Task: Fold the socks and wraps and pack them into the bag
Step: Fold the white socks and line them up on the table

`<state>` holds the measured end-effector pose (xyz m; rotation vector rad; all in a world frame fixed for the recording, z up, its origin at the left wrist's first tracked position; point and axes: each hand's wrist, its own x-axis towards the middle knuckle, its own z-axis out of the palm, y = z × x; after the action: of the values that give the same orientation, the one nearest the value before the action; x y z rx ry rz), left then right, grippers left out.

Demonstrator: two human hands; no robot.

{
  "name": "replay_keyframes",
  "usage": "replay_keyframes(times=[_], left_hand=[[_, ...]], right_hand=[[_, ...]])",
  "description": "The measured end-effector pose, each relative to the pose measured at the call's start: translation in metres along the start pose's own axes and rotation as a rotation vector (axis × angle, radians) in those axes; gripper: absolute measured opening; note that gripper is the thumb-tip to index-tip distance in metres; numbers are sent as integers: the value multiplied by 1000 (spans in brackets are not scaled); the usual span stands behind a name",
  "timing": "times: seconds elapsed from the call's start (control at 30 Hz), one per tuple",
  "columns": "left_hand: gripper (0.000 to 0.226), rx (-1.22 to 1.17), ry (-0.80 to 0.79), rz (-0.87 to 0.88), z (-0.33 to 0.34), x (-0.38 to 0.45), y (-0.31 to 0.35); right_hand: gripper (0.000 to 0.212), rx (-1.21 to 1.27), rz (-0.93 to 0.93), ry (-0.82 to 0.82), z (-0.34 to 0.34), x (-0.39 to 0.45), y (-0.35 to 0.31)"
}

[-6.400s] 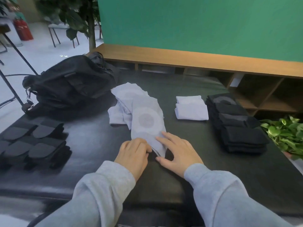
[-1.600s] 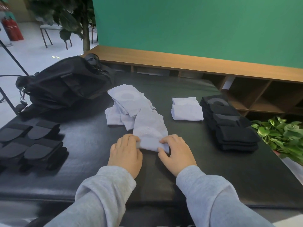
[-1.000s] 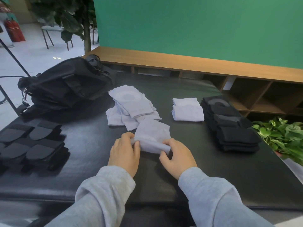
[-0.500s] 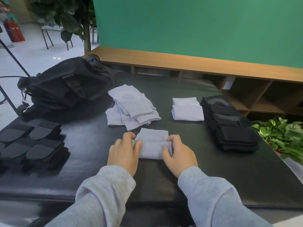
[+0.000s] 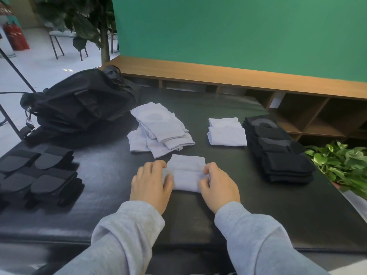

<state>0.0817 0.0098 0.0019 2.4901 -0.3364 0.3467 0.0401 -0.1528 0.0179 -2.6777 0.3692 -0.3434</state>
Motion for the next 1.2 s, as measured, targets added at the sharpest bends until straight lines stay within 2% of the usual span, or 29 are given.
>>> replay_keyframes(times=[0.07,0.17,0.27,0.37,0.53,0.63,0.77,0.9,1.0,1.2], left_hand=[[11,23,36,79,3,-1,-2],[8,43,-10,118,2,0,-2],[25,20,-58,94,2,1,-3],[41,48,-141,112,1,1,-1],[42,-9,-109,105,1,0,-3],[45,-47,-115,49,0,1,-2],[30,-137,-90,8,-4,-1,1],[36,-203,-108,-100,-6,-1,1],[39,-156,-113,-88,-7,-1,3],[29,26,-95,-51,-8,3,6]], right_hand=[[11,8,-86,86,6,0,3],[11,55,-189,168,12,0,6],[12,41,-208,77,9,-1,6],[23,0,-239,31,6,-2,4],[34,-10,-228,-24,4,0,3],[32,61,-169,10,4,-1,4],[28,233,28,17,0,-2,2],[31,301,124,-9,-4,-4,0],[33,320,140,-10,-5,-4,-1],[33,310,167,13,-4,0,1]])
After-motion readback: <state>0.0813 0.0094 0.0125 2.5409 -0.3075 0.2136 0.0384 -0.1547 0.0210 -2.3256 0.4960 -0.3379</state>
